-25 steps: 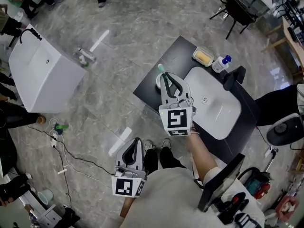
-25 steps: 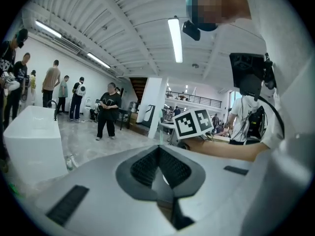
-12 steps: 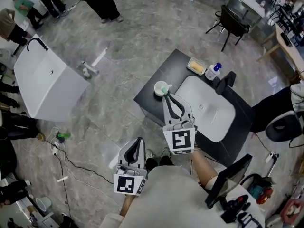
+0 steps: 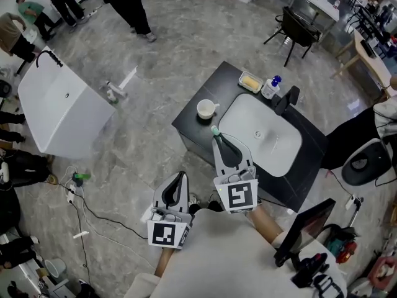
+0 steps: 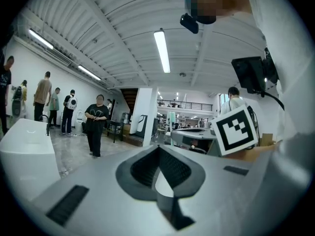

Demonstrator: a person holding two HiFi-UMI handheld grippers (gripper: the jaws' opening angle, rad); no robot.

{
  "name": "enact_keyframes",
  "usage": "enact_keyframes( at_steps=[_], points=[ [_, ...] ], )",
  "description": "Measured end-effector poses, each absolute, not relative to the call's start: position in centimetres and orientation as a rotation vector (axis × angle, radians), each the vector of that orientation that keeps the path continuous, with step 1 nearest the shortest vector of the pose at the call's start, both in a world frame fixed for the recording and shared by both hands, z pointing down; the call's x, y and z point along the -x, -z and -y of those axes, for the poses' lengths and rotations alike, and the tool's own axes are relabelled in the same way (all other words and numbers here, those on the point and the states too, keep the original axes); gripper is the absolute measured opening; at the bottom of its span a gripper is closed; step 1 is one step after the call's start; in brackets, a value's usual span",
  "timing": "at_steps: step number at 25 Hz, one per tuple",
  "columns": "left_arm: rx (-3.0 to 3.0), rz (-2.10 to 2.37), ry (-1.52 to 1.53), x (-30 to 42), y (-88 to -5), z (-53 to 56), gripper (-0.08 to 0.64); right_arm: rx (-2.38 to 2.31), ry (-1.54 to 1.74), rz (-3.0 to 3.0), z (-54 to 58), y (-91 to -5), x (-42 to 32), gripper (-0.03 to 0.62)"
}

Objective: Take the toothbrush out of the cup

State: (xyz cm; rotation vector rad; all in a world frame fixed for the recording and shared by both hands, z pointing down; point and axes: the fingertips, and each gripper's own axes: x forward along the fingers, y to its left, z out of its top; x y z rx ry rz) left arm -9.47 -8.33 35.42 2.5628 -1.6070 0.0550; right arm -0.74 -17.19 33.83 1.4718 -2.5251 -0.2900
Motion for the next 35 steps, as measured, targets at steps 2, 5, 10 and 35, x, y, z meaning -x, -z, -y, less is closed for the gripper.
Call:
enact_keyframes(
  at_steps=[2, 5, 10, 35],
  points=[
    [-2.579, 1.605, -0.045, 9.2, -35.0, 8.1, 0.005, -1.474, 0.297, 2.527, 16.3, -33.5, 0.5, 0.034],
    [-2.6, 1.602, -0.036, 8.9, -34.6, 7.6, 0.005, -1.468, 0.322, 2.533, 15.0, -32.7, 0.2, 0.034],
    [-2.632, 1.571, -0.036, 8.2, -34.4, 6.2, 0.005, -1.394, 0.348, 2.504, 11.4, -32.9, -0.1, 0.034],
    [-2.568, 1.53, 0.032, 7.4, -33.8, 3.0, 0.004, -1.616, 0.048, 2.719, 3.8, -32.5, -0.6, 0.034]
  ],
)
